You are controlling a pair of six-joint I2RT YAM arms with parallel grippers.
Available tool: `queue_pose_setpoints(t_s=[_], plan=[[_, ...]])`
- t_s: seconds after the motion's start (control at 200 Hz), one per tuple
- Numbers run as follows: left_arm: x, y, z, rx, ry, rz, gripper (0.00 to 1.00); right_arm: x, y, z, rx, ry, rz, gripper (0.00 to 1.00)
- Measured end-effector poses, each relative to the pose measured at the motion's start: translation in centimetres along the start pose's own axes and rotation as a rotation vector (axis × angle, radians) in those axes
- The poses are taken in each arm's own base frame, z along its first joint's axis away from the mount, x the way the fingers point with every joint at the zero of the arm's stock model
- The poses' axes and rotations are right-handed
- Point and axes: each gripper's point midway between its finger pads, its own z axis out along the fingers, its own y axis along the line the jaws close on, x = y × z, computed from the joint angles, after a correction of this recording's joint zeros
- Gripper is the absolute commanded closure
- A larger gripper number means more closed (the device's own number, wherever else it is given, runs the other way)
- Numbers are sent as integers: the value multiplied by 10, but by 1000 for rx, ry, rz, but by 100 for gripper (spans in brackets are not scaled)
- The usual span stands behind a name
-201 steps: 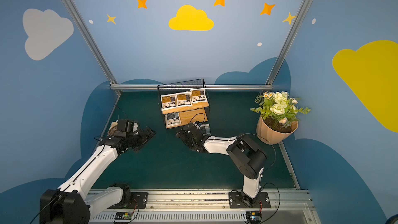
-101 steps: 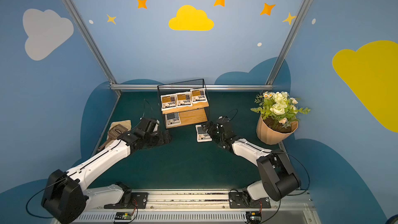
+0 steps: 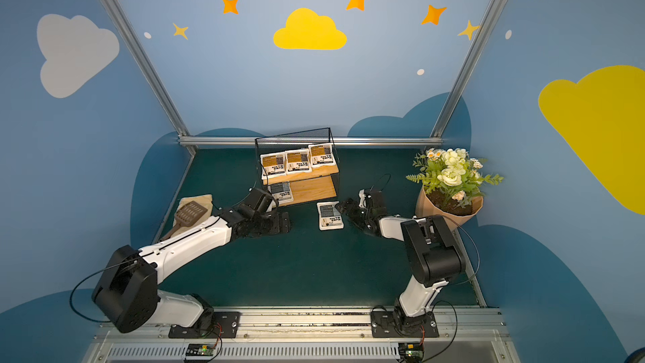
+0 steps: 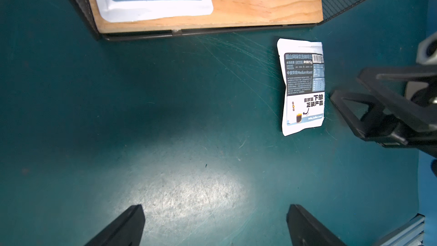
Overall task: Place the bagged coffee beans on the shelf by color
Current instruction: Move the bagged coffee beans to the center of the board.
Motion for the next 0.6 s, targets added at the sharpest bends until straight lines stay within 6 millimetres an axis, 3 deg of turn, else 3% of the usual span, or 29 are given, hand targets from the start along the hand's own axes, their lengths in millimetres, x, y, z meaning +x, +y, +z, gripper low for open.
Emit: queue_pose_setpoints(t_s=[0.315, 0.516, 0.596], plan=[[-5, -2, -6, 6, -28, 9, 0, 2, 30, 39, -65, 45, -107, 14], [-6, -4, -4, 10, -32, 16, 0, 29, 47, 49, -96, 92, -172, 15], [-4, -4, 1, 5, -24, 23, 0, 42, 48, 44, -103, 102, -181, 13]])
